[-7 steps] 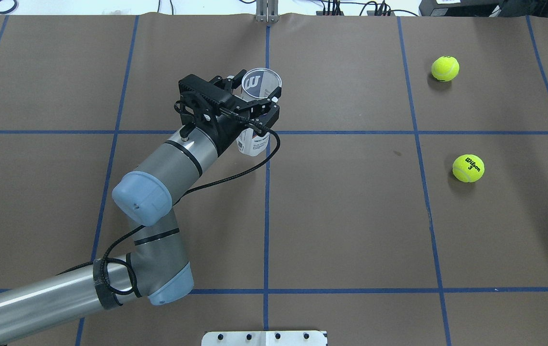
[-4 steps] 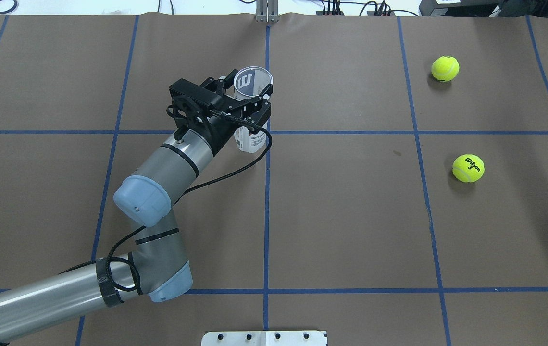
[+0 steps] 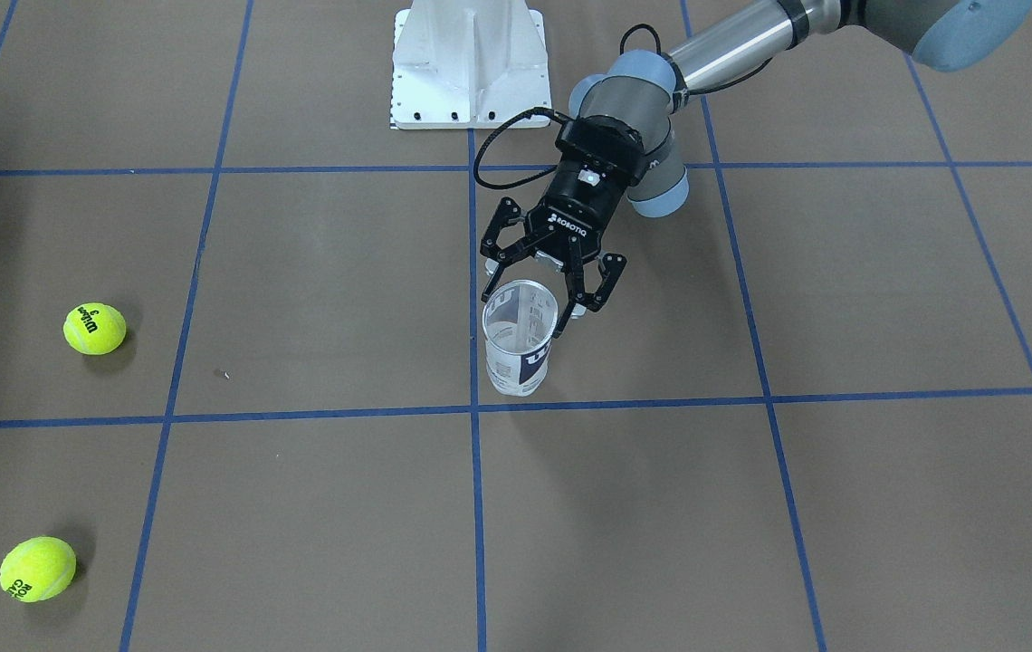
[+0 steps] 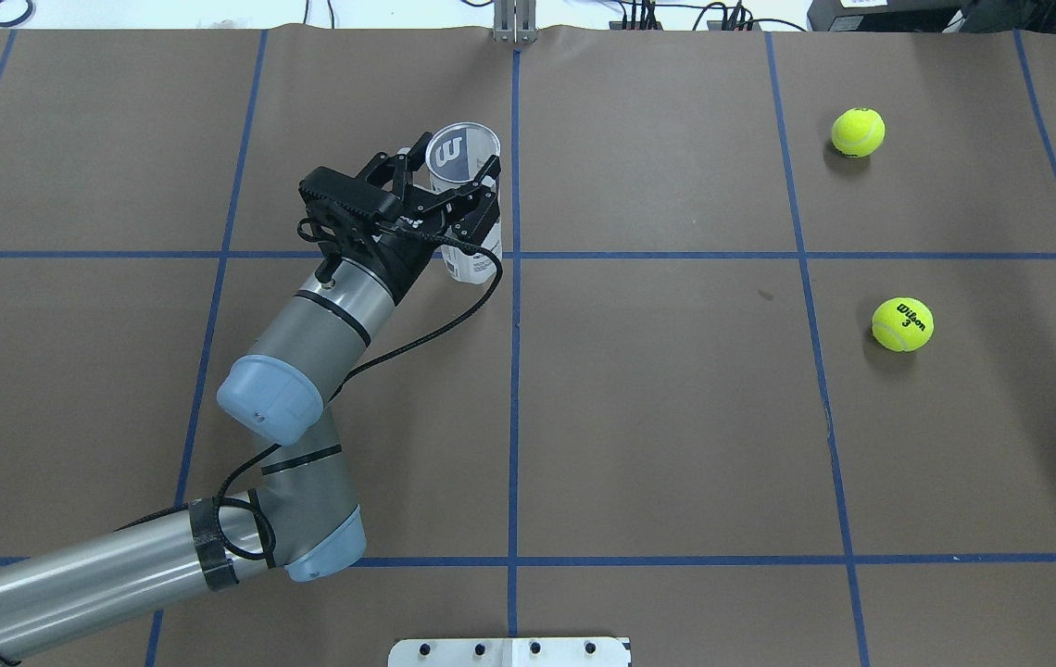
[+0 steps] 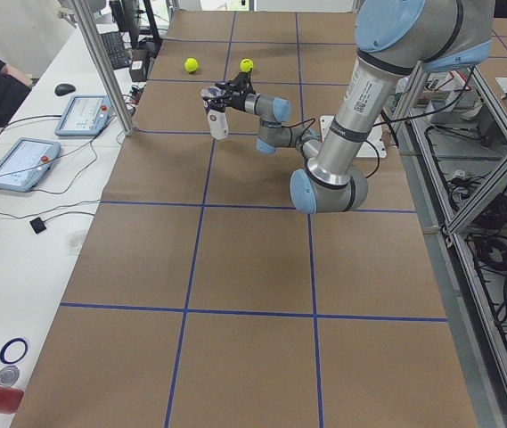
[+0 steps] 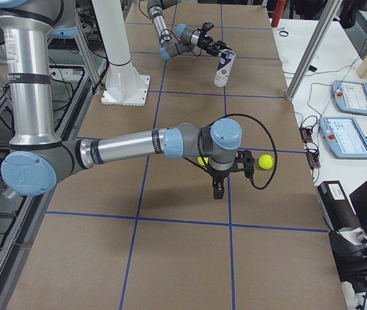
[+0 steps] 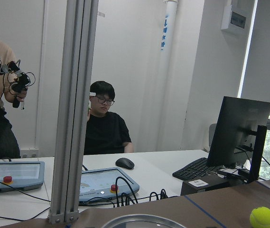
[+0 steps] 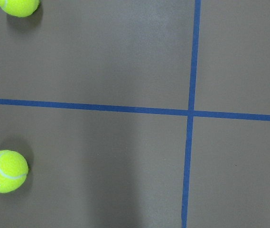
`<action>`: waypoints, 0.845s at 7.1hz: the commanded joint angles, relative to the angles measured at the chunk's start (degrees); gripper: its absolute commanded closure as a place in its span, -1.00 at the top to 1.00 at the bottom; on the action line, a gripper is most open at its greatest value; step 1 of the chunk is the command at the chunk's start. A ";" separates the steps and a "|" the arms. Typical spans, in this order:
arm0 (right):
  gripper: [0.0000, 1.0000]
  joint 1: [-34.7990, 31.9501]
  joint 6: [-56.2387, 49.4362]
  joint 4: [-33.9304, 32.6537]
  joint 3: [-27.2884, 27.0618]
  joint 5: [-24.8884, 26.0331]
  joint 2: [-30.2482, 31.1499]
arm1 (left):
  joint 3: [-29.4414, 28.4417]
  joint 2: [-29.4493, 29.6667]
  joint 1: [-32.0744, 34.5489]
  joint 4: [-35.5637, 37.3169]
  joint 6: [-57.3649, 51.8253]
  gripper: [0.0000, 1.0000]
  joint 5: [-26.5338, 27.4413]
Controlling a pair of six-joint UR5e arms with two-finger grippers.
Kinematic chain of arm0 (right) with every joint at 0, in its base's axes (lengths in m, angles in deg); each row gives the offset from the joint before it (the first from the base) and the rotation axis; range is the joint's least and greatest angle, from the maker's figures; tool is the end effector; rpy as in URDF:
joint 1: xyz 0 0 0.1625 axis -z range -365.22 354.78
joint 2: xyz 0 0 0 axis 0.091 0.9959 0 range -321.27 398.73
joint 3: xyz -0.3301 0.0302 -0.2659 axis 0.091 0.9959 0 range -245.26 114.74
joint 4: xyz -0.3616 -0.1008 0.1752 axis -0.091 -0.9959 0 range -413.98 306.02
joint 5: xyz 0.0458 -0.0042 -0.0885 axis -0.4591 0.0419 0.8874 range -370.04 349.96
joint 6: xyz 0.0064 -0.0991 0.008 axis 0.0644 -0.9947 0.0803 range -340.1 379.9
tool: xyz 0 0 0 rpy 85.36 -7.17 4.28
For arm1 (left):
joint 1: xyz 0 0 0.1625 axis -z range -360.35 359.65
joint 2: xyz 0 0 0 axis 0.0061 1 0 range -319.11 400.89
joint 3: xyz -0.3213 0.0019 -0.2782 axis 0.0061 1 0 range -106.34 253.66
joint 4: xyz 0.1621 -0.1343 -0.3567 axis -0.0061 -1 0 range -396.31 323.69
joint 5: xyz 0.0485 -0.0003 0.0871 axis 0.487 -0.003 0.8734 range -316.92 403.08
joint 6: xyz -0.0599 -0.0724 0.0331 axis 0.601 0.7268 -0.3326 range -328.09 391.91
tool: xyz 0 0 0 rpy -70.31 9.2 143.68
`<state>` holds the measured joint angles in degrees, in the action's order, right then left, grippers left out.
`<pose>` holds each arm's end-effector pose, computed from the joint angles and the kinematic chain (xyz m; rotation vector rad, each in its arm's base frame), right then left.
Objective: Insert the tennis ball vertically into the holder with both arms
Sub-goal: 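Lift the tube with the left gripper and tilt it upright, then lower the tube upright onto the table with the left gripper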
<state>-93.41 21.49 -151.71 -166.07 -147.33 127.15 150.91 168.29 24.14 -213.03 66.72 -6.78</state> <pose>0.0442 -0.5014 0.5623 0.0522 -0.8270 -0.0373 0.5089 -0.4489 0.2160 1.5056 1.1001 -0.3104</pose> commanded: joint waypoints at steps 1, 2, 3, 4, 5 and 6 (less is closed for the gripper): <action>0.98 -0.06 -0.09 0.00 0.09 0.01 0.00 | -1.74 -0.05 -0.40 -3.35 0.00 -0.65 0.73; 0.98 0.03 -0.09 0.00 0.18 0.01 0.00 | -2.53 0.04 -0.75 -4.24 -0.17 -0.65 0.81; 0.98 -0.06 -0.09 0.00 0.27 0.01 0.00 | -2.54 -0.05 -1.19 -4.25 -0.18 -0.65 0.81; 0.98 -0.06 0.00 0.00 0.18 0.01 0.00 | -2.63 -0.05 -1.89 -4.25 -0.35 -0.65 0.81; 0.98 -0.06 -0.09 0.00 0.27 0.01 0.00 | -2.63 -0.05 -2.16 -4.25 -0.44 -0.61 0.99; 0.98 -0.06 -0.09 0.00 0.27 0.01 0.09 | -2.63 0.04 -2.43 -4.16 -0.44 -0.48 0.99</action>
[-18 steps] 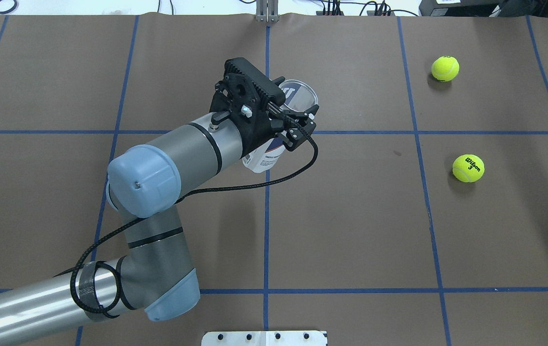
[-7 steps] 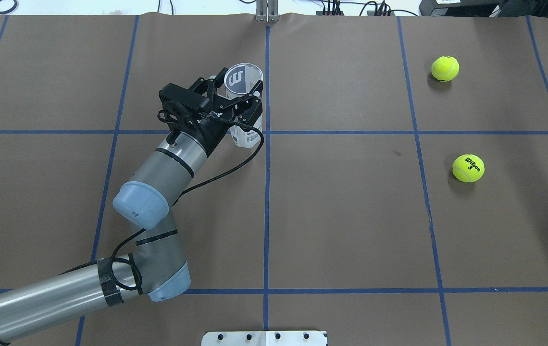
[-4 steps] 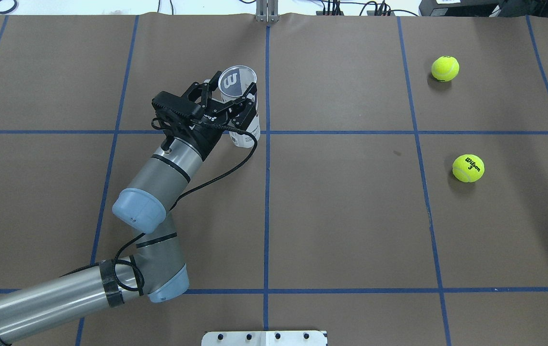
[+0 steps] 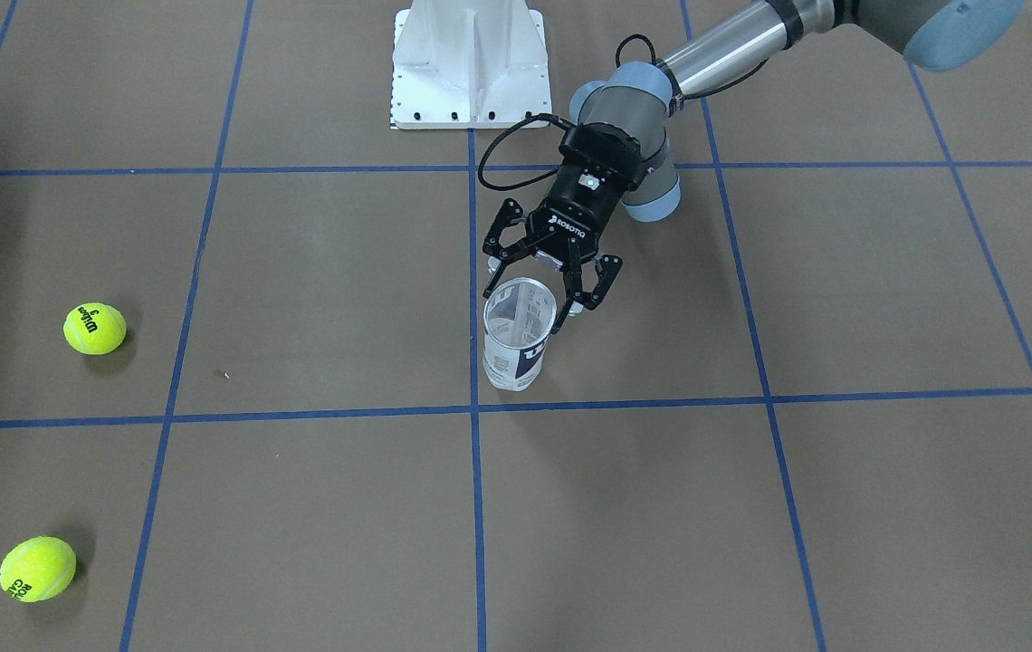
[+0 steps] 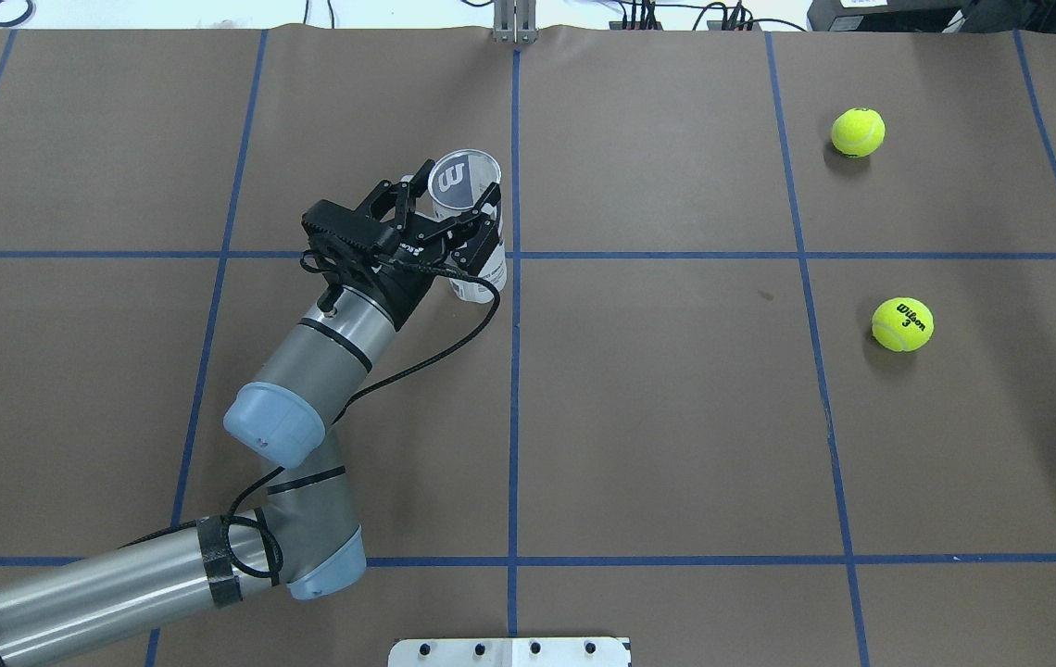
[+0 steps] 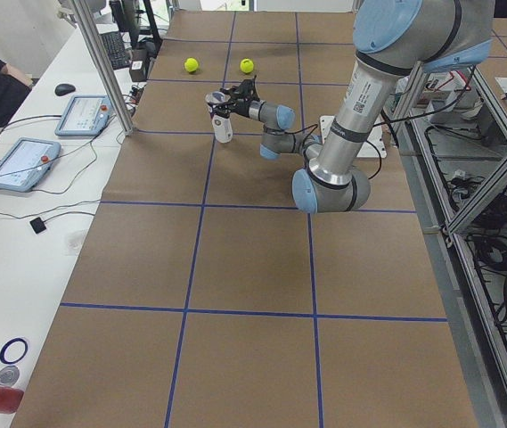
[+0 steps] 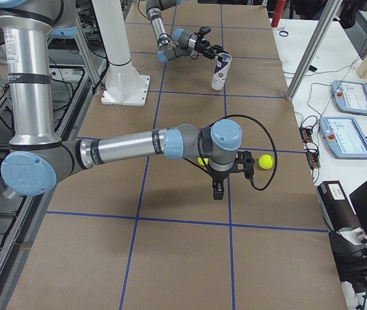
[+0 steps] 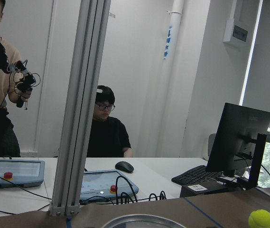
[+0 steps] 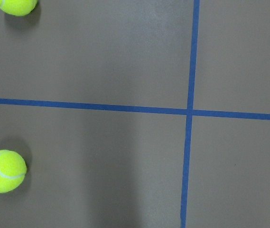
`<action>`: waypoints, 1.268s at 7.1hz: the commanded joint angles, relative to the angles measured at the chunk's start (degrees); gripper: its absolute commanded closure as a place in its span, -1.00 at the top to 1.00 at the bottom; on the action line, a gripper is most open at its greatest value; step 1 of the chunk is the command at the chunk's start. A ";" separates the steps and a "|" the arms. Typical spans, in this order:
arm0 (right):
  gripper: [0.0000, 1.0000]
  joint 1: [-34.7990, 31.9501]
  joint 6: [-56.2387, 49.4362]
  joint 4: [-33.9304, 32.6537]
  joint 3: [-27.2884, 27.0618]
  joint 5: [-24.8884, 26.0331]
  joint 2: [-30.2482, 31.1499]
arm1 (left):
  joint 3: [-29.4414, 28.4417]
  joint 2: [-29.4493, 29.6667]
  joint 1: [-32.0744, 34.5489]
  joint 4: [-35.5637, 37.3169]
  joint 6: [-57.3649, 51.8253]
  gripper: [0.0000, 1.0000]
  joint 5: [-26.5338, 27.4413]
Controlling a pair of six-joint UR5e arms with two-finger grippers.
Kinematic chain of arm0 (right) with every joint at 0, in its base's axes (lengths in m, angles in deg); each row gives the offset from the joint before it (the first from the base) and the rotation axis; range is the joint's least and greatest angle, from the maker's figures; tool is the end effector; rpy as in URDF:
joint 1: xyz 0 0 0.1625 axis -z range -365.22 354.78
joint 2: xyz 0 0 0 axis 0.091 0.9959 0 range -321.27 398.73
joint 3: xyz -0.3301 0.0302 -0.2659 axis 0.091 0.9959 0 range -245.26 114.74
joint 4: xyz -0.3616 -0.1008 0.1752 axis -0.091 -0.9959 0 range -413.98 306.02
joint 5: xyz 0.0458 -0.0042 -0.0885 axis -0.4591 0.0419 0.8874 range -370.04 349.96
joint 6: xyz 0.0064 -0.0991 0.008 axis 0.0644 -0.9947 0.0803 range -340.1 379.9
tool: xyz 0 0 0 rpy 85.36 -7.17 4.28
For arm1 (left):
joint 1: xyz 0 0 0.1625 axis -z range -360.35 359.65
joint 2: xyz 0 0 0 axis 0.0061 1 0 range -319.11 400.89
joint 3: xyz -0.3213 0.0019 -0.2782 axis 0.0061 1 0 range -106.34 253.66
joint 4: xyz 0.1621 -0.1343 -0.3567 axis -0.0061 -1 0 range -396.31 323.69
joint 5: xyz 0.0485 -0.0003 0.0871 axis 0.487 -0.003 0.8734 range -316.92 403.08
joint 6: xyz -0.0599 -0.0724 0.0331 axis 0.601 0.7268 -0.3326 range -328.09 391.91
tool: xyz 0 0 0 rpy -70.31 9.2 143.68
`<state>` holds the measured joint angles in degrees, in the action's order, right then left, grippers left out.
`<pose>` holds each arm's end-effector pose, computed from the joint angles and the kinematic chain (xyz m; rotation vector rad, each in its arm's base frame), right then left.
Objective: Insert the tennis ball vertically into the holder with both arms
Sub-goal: 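Lower the tube upright onto the table with the left gripper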
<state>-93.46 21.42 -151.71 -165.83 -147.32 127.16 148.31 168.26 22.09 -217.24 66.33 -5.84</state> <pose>0.0447 -0.5014 0.5645 0.0489 -0.8267 -0.0358 0.5266 -0.4326 0.2321 1.5012 1.1332 -0.3106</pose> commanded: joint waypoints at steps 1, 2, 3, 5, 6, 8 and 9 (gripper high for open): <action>0.98 -0.01 -0.02 0.00 0.03 0.00 0.08 | -0.21 0.07 -0.38 -0.03 -0.14 -0.42 0.06; 0.98 -0.01 -0.02 0.00 0.03 0.00 0.08 | -0.21 0.07 -0.38 0.05 -0.14 -0.32 0.06; 0.98 -0.01 -0.02 0.00 0.20 0.00 0.08 | -0.21 0.07 -0.38 0.06 -0.14 -0.20 0.06; 0.98 0.08 -0.02 0.00 0.38 0.00 0.08 | -0.21 0.07 -0.38 0.06 -0.23 0.05 0.06; 0.98 0.08 -0.02 0.00 0.47 0.00 0.08 | -0.21 0.07 -0.38 0.06 -0.31 0.15 0.06; 0.98 0.08 -0.11 0.00 0.47 0.00 0.08 | -0.30 -0.02 -0.47 0.06 -0.32 0.34 0.06; 0.98 0.00 -0.11 0.00 0.55 0.00 0.08 | -0.64 -0.02 -0.47 0.06 -0.32 0.39 0.06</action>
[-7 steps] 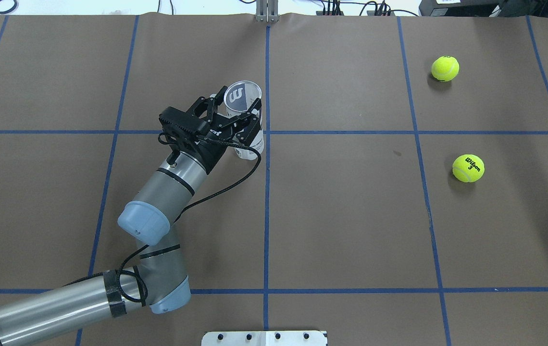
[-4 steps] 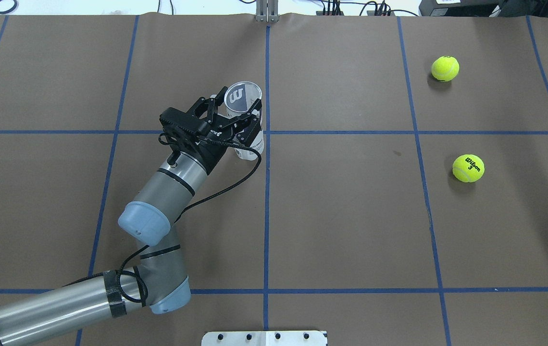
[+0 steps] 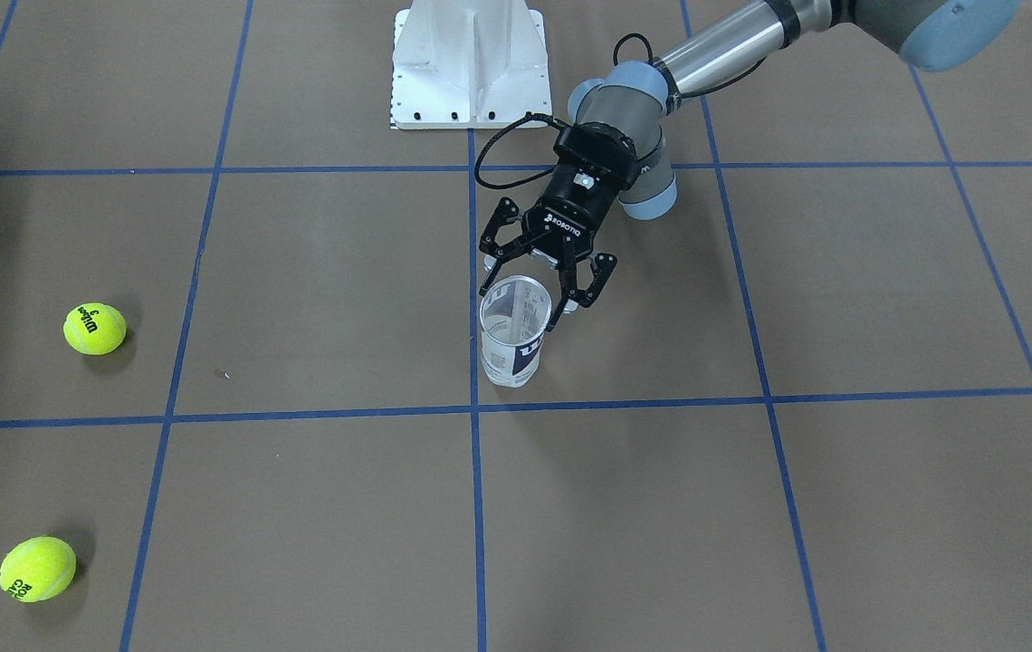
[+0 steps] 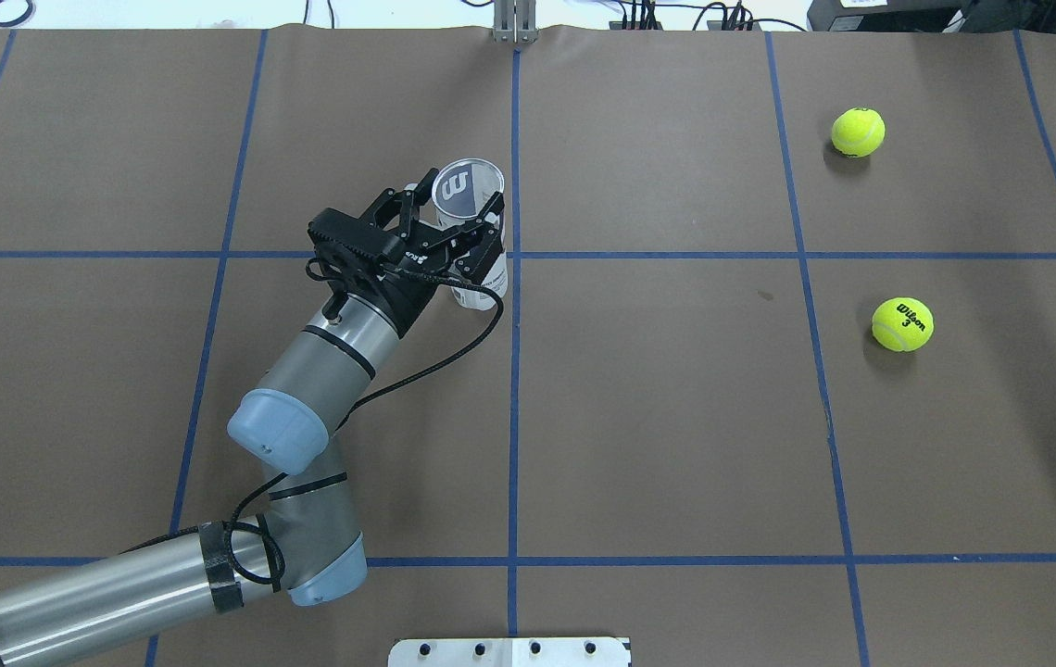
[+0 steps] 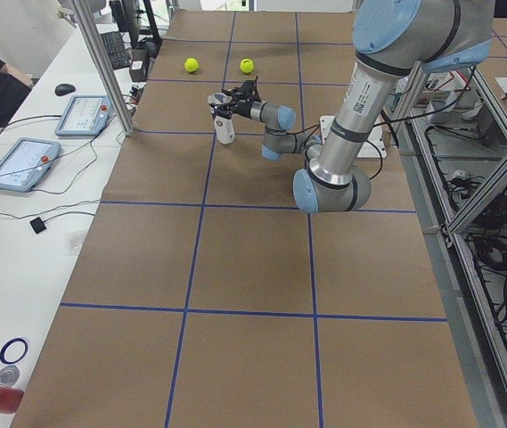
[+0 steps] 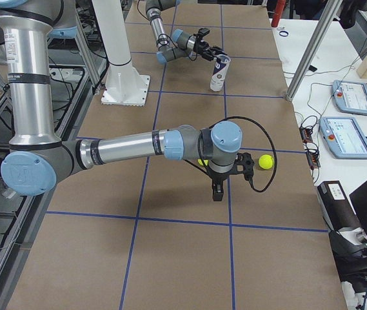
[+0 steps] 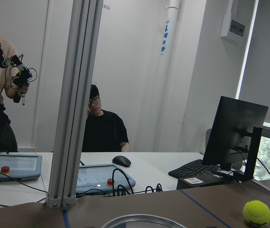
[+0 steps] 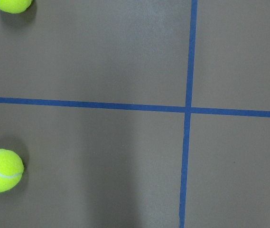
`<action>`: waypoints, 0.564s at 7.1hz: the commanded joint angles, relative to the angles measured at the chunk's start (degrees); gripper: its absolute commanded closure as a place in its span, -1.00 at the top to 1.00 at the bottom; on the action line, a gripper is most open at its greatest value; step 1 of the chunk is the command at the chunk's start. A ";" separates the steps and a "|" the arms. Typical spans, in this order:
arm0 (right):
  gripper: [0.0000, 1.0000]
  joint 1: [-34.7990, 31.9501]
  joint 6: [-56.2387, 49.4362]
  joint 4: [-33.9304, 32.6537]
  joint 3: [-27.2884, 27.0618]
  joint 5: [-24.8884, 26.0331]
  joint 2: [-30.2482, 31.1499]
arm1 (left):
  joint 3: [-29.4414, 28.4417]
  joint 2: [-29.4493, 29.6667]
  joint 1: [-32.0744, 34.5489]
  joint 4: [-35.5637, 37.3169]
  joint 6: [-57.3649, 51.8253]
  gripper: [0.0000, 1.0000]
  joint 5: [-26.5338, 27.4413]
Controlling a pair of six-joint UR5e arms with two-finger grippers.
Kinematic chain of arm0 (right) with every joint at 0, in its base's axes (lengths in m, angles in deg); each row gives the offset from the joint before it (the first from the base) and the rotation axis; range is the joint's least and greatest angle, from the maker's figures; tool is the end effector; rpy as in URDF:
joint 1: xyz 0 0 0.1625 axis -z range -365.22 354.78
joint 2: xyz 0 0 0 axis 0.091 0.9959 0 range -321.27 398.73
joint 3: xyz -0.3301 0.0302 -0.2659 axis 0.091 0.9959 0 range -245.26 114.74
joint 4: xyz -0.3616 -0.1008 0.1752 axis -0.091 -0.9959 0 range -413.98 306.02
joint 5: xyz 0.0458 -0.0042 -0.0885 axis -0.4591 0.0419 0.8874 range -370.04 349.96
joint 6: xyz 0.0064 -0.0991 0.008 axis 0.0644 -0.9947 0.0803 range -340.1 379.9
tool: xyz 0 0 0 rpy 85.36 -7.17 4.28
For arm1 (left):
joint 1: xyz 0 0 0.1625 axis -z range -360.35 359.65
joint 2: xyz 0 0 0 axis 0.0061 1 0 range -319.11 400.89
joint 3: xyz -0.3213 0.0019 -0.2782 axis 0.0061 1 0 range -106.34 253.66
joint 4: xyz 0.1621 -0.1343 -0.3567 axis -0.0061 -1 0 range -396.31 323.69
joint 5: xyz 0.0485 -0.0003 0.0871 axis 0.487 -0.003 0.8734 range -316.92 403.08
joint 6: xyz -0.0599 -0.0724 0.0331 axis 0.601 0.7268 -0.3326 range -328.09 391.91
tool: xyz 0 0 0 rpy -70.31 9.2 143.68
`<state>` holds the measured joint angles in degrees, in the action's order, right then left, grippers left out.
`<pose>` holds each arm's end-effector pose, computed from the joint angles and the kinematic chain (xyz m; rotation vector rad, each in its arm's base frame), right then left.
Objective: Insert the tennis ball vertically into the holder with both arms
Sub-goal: 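Lower the tube upright onto the table with the left gripper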
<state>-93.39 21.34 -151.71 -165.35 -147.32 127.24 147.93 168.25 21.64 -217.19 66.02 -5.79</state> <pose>0.0441 -0.5010 0.5693 0.0398 -0.8265 -0.0342 0.5316 -0.4292 0.2349 1.4970 1.1275 -0.2982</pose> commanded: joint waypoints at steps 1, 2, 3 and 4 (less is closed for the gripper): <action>0.98 -0.07 0.06 0.00 -0.02 0.00 0.00 | -0.27 0.08 -0.02 0.00 0.00 0.40 0.00; 0.98 0.02 0.06 0.00 -0.02 0.00 0.00 | -0.27 -0.01 -0.02 0.00 0.00 0.47 0.00; 0.98 -0.07 0.06 0.00 -0.02 0.00 -0.09 | -0.27 0.08 -0.02 0.00 0.00 0.66 0.00; 0.98 -0.07 0.06 0.00 -0.02 0.00 -0.09 | -0.27 0.08 -0.02 0.00 -0.09 0.97 0.00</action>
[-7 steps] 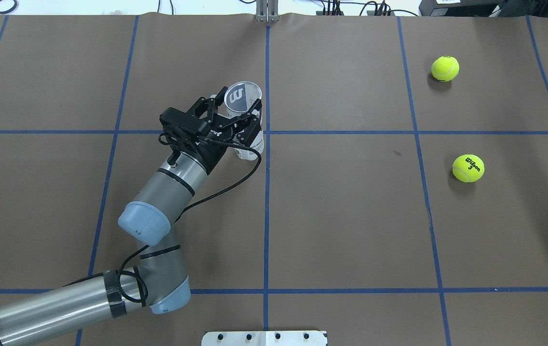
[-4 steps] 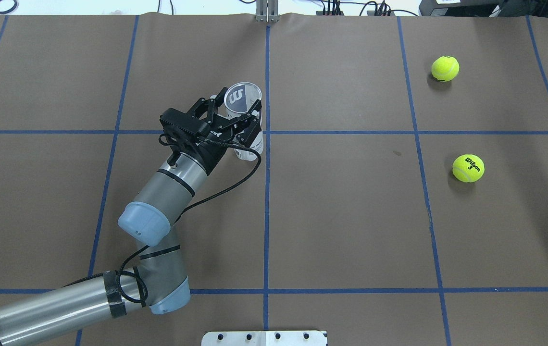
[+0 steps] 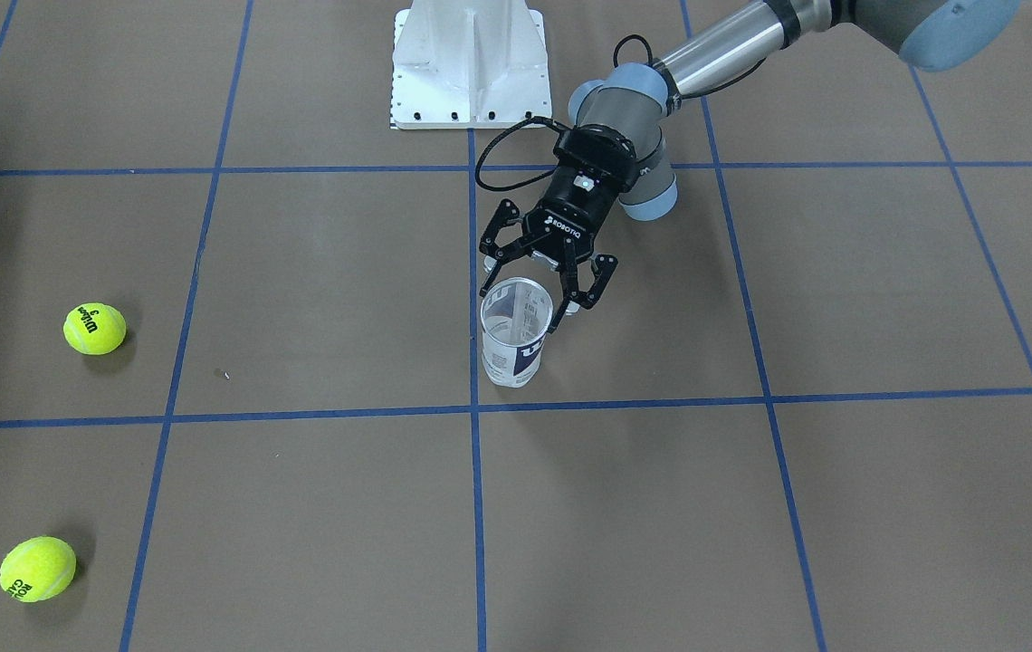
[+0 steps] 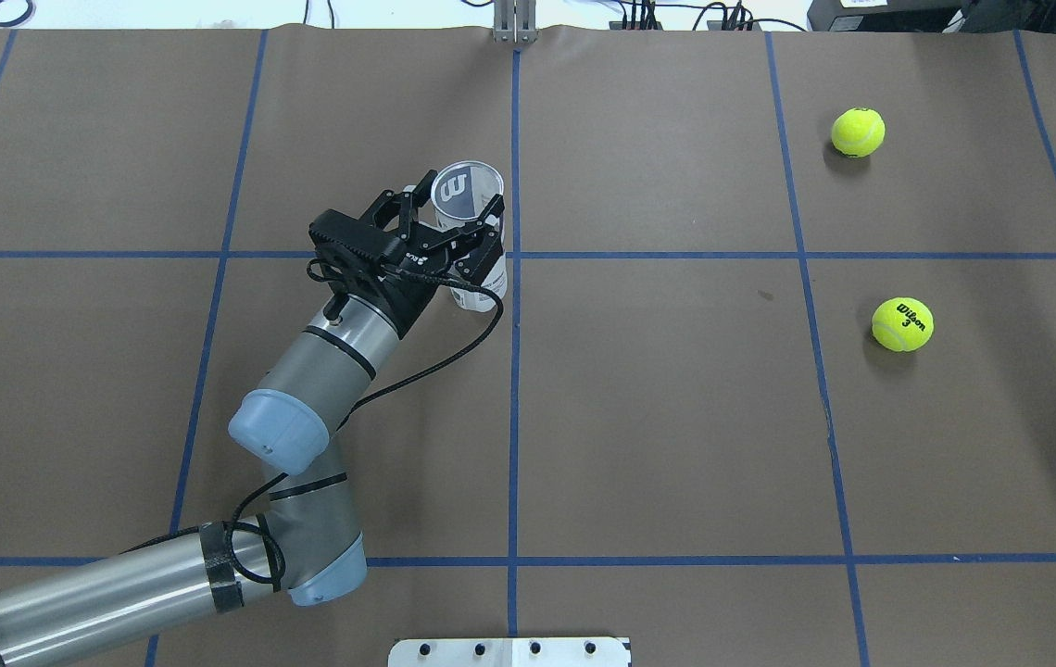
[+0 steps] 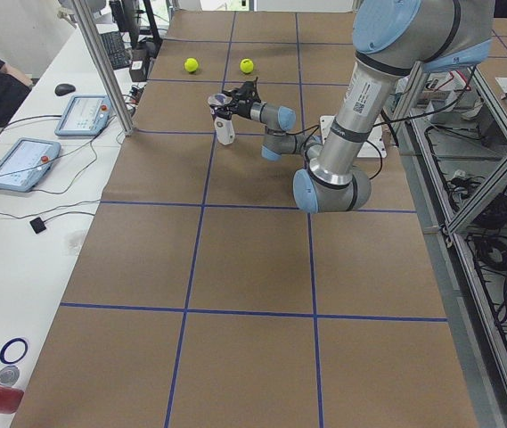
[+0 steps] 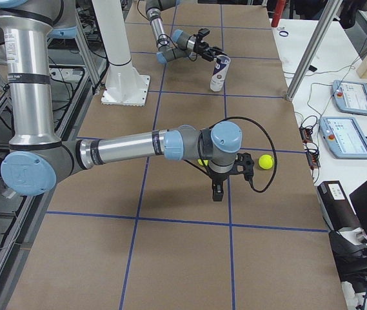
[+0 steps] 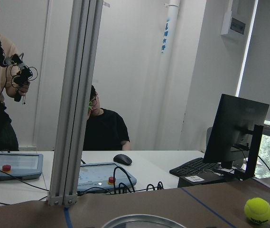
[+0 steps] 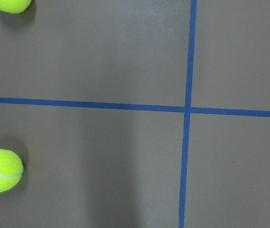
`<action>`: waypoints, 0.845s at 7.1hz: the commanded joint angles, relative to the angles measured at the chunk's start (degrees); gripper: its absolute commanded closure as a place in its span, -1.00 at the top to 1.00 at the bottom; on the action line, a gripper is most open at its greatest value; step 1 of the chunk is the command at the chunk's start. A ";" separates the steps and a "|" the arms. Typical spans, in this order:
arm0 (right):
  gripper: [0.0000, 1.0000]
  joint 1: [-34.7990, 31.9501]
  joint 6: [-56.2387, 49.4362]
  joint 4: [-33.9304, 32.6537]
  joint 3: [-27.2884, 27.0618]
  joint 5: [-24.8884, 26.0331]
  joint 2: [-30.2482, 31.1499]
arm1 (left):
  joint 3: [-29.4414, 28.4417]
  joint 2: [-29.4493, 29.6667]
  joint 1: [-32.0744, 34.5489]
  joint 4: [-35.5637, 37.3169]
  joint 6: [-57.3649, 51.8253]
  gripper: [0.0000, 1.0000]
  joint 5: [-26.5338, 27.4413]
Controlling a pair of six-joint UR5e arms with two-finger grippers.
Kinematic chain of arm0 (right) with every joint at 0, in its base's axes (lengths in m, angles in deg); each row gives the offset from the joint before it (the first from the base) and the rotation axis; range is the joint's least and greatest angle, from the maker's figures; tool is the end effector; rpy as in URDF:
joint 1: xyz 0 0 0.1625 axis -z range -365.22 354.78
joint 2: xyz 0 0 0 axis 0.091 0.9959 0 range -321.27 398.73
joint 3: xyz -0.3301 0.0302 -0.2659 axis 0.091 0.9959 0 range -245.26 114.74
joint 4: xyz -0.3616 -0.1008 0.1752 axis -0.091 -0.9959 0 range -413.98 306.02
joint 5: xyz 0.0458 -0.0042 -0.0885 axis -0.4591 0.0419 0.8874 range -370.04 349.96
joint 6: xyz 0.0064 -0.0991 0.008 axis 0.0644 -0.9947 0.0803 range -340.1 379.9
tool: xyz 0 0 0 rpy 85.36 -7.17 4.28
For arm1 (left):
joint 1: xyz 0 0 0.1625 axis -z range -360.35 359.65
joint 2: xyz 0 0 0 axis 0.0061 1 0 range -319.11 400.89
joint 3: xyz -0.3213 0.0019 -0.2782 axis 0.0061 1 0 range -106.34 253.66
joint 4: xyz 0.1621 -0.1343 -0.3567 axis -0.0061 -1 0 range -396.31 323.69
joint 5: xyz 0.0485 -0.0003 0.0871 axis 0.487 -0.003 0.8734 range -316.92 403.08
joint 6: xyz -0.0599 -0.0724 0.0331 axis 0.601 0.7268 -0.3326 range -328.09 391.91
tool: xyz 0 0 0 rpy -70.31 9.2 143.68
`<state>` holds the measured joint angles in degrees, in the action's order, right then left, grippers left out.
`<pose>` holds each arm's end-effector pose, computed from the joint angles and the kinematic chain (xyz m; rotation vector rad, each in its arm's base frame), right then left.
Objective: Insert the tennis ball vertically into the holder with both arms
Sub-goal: 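Lower the tube upright onto the table with the left gripper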
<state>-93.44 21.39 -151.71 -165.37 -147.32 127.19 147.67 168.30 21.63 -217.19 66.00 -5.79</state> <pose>0.0445 -0.5013 0.5687 0.0409 -0.8265 -0.0331 0.5329 -0.4296 0.2362 1.4959 1.1243 -0.2959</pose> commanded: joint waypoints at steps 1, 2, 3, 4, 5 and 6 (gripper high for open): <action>0.98 -0.02 -0.08 0.00 0.08 0.00 0.05 | -0.09 -0.06 0.00 0.09 -0.07 0.98 0.00; 0.98 -0.02 -0.08 0.00 0.08 0.00 0.05 | -0.01 -0.41 -0.18 0.00 -0.07 0.98 0.00; 0.98 -0.02 -0.08 0.00 0.08 0.00 0.05 | 0.00 -0.41 -0.18 0.09 -0.07 0.98 -0.09; 0.98 -0.02 -0.08 0.00 0.08 0.00 -0.04 | 0.26 -0.32 -0.26 0.00 -0.07 0.98 -0.09; 0.98 -0.02 -0.08 0.00 0.08 0.00 0.05 | 0.61 -0.24 -0.26 0.00 -0.07 0.98 -0.17; 0.98 -0.02 -0.08 0.00 0.08 0.00 0.05 | 0.70 -0.06 -0.26 0.00 -0.07 0.98 -0.18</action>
<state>-93.46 21.31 -151.71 -165.28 -147.32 127.22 148.16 168.07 21.38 -217.18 65.93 -5.93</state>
